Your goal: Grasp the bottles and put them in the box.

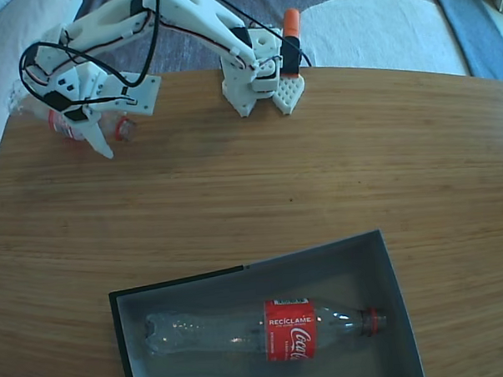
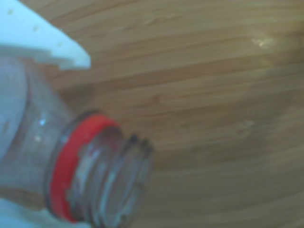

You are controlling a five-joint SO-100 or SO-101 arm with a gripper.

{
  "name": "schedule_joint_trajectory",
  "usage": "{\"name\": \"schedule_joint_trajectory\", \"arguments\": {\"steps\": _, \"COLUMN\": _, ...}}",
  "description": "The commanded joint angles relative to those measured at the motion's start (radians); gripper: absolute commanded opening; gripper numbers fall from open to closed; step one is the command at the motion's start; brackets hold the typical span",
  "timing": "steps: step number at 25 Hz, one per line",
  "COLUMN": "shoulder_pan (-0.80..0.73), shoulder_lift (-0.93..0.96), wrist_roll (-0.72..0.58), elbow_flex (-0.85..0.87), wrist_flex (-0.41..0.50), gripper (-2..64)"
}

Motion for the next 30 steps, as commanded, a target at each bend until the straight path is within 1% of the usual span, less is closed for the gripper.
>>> {"name": "schedule_joint_trajectory", "arguments": {"steps": 1, "shoulder_pan": 0.003, "shoulder_lift": 0.035, "wrist_roll": -0.002, "elbow_flex": -0.032, "wrist_flex": 0.000, "gripper": 36.5}}
{"name": "schedule_joint_trajectory", "arguments": {"steps": 4, "shoulder_pan": -0.002, "shoulder_lift": 0.035, "wrist_roll": 0.003, "elbow_flex": -0.031, "wrist_flex": 0.000, "gripper": 36.2}}
{"name": "schedule_joint_trajectory", "arguments": {"steps": 6, "shoulder_pan": -0.003, "shoulder_lift": 0.035, "wrist_roll": 0.003, "elbow_flex": -0.031, "wrist_flex": 0.000, "gripper": 34.7}}
{"name": "schedule_joint_trajectory", "arguments": {"steps": 13, "shoulder_pan": -0.003, "shoulder_lift": 0.035, "wrist_roll": 0.003, "elbow_flex": -0.031, "wrist_flex": 0.000, "gripper": 23.0}}
{"name": "schedule_joint_trajectory", "arguments": {"steps": 23, "shoulder_pan": -0.005, "shoulder_lift": 0.035, "wrist_roll": -0.005, "elbow_flex": -0.031, "wrist_flex": 0.000, "gripper": 10.3}}
{"name": "schedule_joint_trajectory", "arguments": {"steps": 28, "shoulder_pan": -0.008, "shoulder_lift": 0.035, "wrist_roll": 0.003, "elbow_flex": -0.031, "wrist_flex": -0.002, "gripper": 6.3}}
{"name": "schedule_joint_trajectory", "arguments": {"steps": 30, "shoulder_pan": -0.020, "shoulder_lift": 0.035, "wrist_roll": 0.003, "elbow_flex": -0.037, "wrist_flex": -0.002, "gripper": 3.4}}
